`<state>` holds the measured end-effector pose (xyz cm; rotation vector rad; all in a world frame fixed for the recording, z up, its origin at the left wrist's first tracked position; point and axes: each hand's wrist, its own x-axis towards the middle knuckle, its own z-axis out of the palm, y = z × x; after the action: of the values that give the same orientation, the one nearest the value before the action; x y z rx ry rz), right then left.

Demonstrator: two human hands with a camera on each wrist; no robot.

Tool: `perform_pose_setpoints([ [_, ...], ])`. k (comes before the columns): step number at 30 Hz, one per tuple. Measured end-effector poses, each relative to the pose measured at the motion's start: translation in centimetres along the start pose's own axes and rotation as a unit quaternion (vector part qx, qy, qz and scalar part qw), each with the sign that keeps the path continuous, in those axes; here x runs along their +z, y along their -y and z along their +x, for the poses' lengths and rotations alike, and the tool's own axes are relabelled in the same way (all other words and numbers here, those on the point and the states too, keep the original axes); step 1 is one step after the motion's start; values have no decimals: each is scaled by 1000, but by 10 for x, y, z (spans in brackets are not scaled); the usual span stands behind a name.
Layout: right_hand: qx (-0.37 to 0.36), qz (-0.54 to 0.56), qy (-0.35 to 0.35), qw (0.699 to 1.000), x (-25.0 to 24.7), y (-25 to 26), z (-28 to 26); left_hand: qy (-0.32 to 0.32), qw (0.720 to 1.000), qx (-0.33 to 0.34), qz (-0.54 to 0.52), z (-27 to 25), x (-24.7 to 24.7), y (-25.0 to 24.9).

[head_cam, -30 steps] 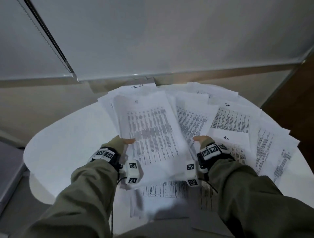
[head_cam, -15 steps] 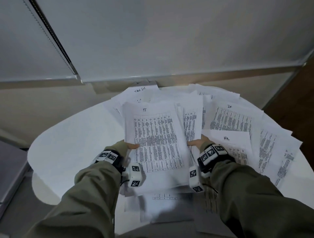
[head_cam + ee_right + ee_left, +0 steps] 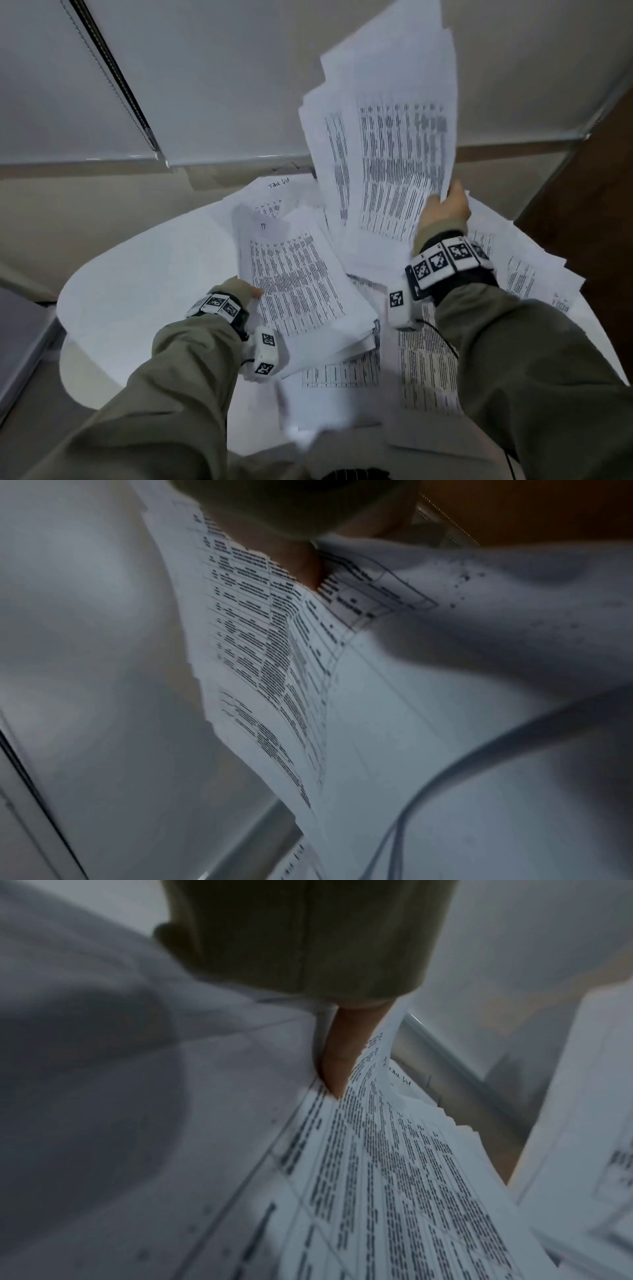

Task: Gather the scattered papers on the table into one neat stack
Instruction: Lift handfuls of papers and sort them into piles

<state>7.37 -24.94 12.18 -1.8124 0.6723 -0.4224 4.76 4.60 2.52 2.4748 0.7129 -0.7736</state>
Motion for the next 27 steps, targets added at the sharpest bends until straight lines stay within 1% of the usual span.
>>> perform_pose_setpoints([
  [4,-13,82,-52,995,-3,14,7,1,1000,-14,25,2,3,-2],
  [6,12,124,-60,990,-2,10,7,1,1000,-14,18,3,2,-2],
  [8,47,136,-47,989,-2,3,9,9,1000,-15,9,10,2,1],
  [10,73,71,4,995,1,-7,8,18,1000,-7,-10,17,4,4],
  [11,83,21,52,995,4,-16,9,31,999,2,-21,22,6,6],
  [12,96,-34,109,989,7,-24,8,39,999,12,-30,23,7,7],
  [14,119,-147,198,962,14,-43,6,54,994,1,-99,32,11,11],
  [16,126,-248,255,926,21,-62,2,63,983,-10,-172,24,8,7],
  [17,129,-281,282,908,26,-69,-2,54,976,-19,-209,22,8,7],
  [18,134,-302,307,893,29,-76,-7,50,978,-8,-203,15,6,6],
  [19,139,-312,330,880,33,-81,-11,58,972,-12,-228,16,10,6],
  [20,140,-312,347,873,36,-85,-15,81,956,-20,-282,20,13,7],
  [21,137,-303,356,873,40,-88,-18,102,934,-30,-342,16,12,6],
  [22,131,-285,347,884,43,-90,-21,124,922,-33,-365,15,13,4],
  [24,119,-257,284,916,50,-90,-27,147,917,-39,-370,18,13,3],
  [25,103,-265,261,922,53,-90,-30,148,917,-51,-367,19,12,3],
  [26,84,-281,264,919,58,-90,-33,151,920,-52,-358,21,12,5],
  [27,70,-299,293,905,63,-89,-36,165,919,-48,-356,19,11,3],
])
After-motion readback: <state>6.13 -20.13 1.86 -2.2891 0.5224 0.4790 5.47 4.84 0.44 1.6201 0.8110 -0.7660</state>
